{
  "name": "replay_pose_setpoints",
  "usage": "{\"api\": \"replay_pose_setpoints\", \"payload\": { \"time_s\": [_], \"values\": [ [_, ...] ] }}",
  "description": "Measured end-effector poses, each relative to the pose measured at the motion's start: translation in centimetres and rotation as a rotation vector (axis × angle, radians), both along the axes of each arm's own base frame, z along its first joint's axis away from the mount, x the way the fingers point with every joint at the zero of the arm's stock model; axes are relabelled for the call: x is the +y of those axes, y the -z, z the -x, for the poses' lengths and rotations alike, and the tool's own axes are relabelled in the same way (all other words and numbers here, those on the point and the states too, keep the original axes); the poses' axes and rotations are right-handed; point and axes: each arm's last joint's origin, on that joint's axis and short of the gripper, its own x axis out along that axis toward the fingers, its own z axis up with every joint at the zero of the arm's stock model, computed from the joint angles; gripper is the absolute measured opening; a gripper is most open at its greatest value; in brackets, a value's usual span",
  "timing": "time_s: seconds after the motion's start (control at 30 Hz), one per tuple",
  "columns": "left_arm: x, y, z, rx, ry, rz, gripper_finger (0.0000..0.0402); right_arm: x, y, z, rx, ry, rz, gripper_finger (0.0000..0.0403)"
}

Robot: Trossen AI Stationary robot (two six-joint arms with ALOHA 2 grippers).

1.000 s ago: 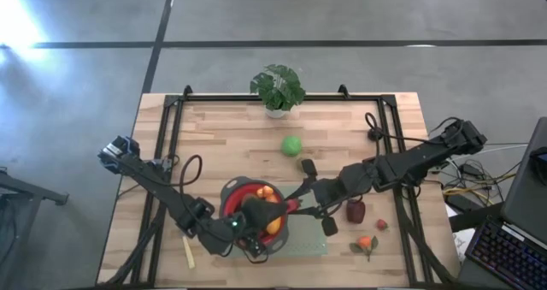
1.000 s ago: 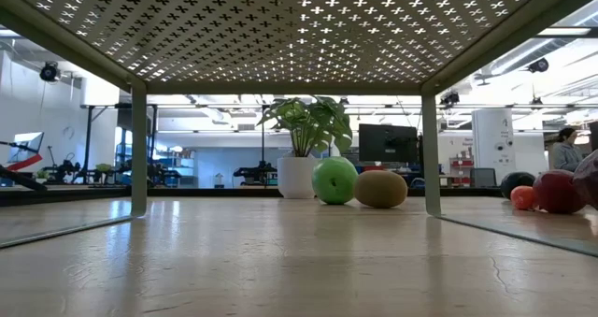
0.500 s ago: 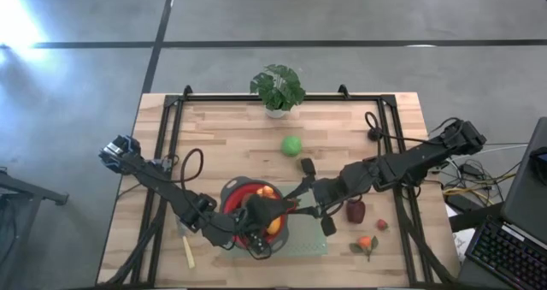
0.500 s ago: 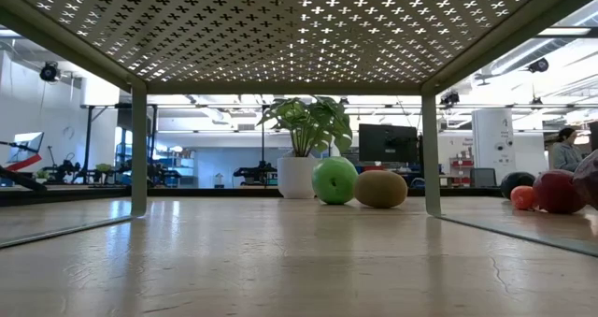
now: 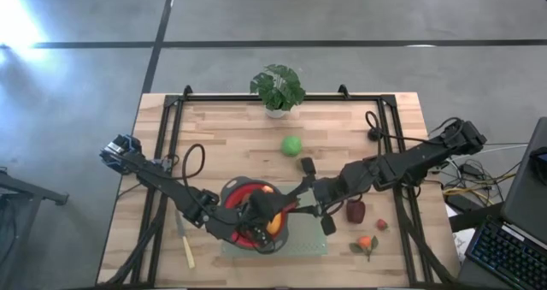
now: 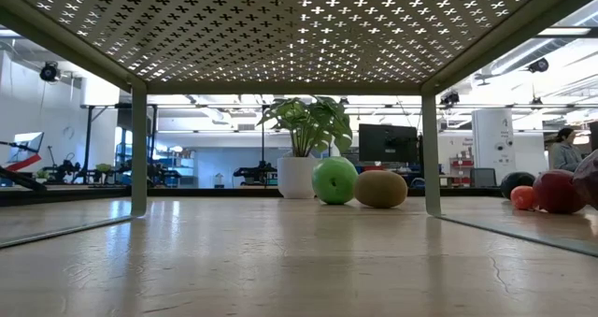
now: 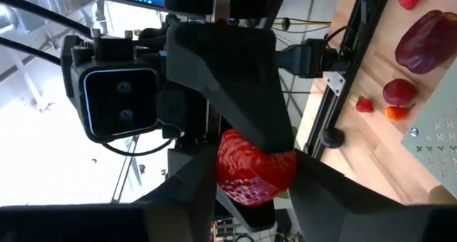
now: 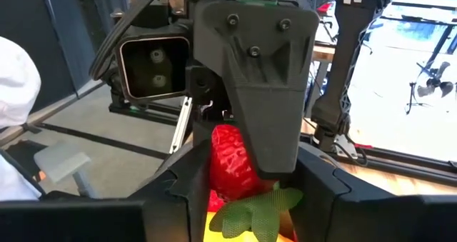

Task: Pick & Place Fruit
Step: Put the top strawberry into the red strainer

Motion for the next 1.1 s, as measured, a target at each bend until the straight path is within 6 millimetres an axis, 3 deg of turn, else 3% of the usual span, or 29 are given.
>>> {"api": "replay_pose_setpoints", "payload": {
  "time_s": [0.17, 0.33, 0.47, 0.8, 0.97, 1.1],
  "values": [
    [-0.1, 0.0, 0.0, -0.001, 0.022, 0.006, 0.0143, 0.0, 0.0, 0.0, 0.003, 0.015, 0.004, 0.0157],
    [0.0, 0.0, 0.0, -0.002, 0.022, 0.011, 0.0161, 0.0, 0.0, 0.0, 0.002, 0.019, 0.007, 0.0140],
    [-0.1, 0.0, 0.0, -0.008, 0.021, 0.031, 0.0154, 0.0, 0.0, 0.0, 0.003, 0.020, 0.005, 0.0138],
    [-0.3, -0.3, 0.5, -0.035, 0.020, 0.093, 0.0156, -0.4, 0.1, 0.7, 0.053, 0.033, 0.011, 0.0237],
    [-0.9, -1.0, 2.2, -0.034, -0.060, 0.101, 0.0149, -0.9, 0.0, 1.9, 0.140, 0.051, 0.005, 0.0276],
    [-1.4, -1.5, 4.2, -0.025, -0.091, 0.160, 0.0151, -1.7, 0.2, 3.2, 0.230, 0.172, 0.022, 0.0290]
  ]
}}
